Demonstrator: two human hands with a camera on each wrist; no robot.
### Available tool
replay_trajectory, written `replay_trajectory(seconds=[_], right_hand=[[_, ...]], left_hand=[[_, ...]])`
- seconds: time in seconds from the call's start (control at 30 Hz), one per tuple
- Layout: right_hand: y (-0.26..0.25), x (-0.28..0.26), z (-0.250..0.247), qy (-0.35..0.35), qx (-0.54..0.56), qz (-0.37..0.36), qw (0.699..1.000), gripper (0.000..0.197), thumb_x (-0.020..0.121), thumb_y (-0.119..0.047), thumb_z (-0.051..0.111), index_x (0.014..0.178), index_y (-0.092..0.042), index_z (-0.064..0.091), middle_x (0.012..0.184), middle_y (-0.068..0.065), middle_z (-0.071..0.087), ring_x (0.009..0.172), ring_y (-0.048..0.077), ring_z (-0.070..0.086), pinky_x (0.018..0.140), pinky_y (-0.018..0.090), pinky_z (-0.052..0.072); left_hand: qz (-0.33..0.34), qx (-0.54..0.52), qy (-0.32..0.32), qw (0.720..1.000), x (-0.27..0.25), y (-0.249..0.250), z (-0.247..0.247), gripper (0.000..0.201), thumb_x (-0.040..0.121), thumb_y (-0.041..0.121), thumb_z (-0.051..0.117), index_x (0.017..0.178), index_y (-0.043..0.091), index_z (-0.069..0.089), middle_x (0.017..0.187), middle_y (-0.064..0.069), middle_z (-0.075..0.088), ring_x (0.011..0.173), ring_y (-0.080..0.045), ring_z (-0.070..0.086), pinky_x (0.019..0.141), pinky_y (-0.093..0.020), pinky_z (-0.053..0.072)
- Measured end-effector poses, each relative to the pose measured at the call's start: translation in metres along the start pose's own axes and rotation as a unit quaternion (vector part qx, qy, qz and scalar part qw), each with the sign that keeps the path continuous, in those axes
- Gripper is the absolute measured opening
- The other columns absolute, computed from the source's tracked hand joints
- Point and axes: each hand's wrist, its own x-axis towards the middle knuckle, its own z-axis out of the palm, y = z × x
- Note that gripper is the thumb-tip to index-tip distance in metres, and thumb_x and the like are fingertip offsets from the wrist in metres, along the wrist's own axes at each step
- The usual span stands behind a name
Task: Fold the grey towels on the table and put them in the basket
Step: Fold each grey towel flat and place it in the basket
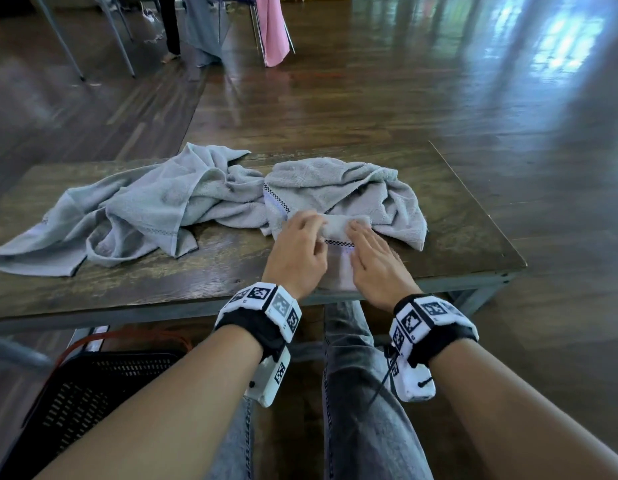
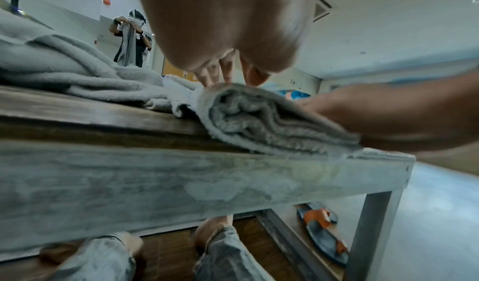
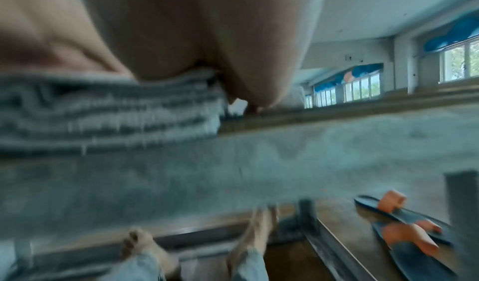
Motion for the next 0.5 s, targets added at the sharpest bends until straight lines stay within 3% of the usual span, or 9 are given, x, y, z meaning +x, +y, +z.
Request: replay_trajectory(seconds=[0.07, 0.13, 0.17, 0.23, 0.3, 0.5], right_hand=[[-0.007, 0.011, -0.011, 0.036, -0.081, -0.010, 0.996, 0.048, 0.098, -0.022, 0.039, 0.146, -0.017, 0.040, 0.155, -0.001, 0.037, 0.141, 0.021, 0.035, 0.114, 0.040, 0.027], [-0.018, 0.020, -0.014, 0.078, -0.110, -0.031, 0.990, 0.042, 0.095, -0.022, 0.041, 0.136, -0.014, 0.047, 0.143, 0.004, 0.048, 0.132, 0.024, 0.044, 0.110, 0.039, 0.030], [-0.022, 0.022, -0.011, 0.074, -0.101, -0.039, 0.991, 0.043, 0.099, -0.024, 0.037, 0.140, -0.014, 0.045, 0.148, 0.005, 0.046, 0.137, 0.023, 0.040, 0.114, 0.038, 0.026], [-0.022, 0.023, 0.004, 0.031, -0.081, -0.032, 0.996, 0.052, 0.106, -0.035, 0.024, 0.155, -0.019, 0.029, 0.164, 0.000, 0.026, 0.152, 0.017, 0.018, 0.125, 0.038, 0.011], [-0.017, 0.023, 0.014, 0.020, -0.076, -0.014, 0.997, 0.058, 0.105, -0.045, 0.016, 0.160, -0.025, 0.018, 0.169, -0.007, 0.012, 0.155, 0.010, 0.003, 0.126, 0.037, 0.002], [-0.012, 0.025, 0.019, 0.029, -0.058, 0.020, 0.998, 0.066, 0.101, -0.058, 0.016, 0.161, -0.029, 0.009, 0.168, -0.014, -0.001, 0.153, 0.004, -0.008, 0.126, 0.039, -0.001]], left_hand=[[-0.038, 0.063, -0.070, 0.995, 0.005, -0.009, 0.010, 0.048, 0.101, 0.029, 0.040, 0.146, 0.013, 0.036, 0.158, -0.007, 0.028, 0.150, -0.023, 0.018, 0.124, -0.043, 0.014], [-0.069, 0.089, -0.124, 0.986, 0.004, -0.013, 0.020, 0.058, 0.103, 0.039, 0.027, 0.156, 0.017, 0.017, 0.166, -0.002, 0.005, 0.153, -0.019, -0.004, 0.123, -0.042, -0.003], [-0.073, 0.091, -0.129, 0.985, 0.003, -0.015, 0.025, 0.059, 0.103, 0.041, 0.023, 0.157, 0.019, 0.011, 0.166, 0.000, -0.001, 0.152, -0.016, -0.010, 0.123, -0.043, -0.006], [-0.073, 0.101, -0.126, 0.984, 0.002, -0.021, 0.028, 0.059, 0.104, 0.046, 0.016, 0.158, 0.024, 0.006, 0.166, 0.005, -0.006, 0.151, -0.012, -0.014, 0.123, -0.044, -0.009], [-0.068, 0.115, -0.126, 0.983, 0.002, -0.027, 0.026, 0.060, 0.103, 0.049, 0.012, 0.158, 0.026, 0.004, 0.166, 0.008, -0.008, 0.151, -0.010, -0.016, 0.123, -0.044, -0.011], [-0.059, 0.126, -0.132, 0.981, 0.001, -0.033, 0.023, 0.062, 0.102, 0.051, 0.011, 0.158, 0.026, 0.001, 0.165, 0.010, -0.010, 0.150, -0.006, -0.016, 0.122, -0.045, -0.011]])
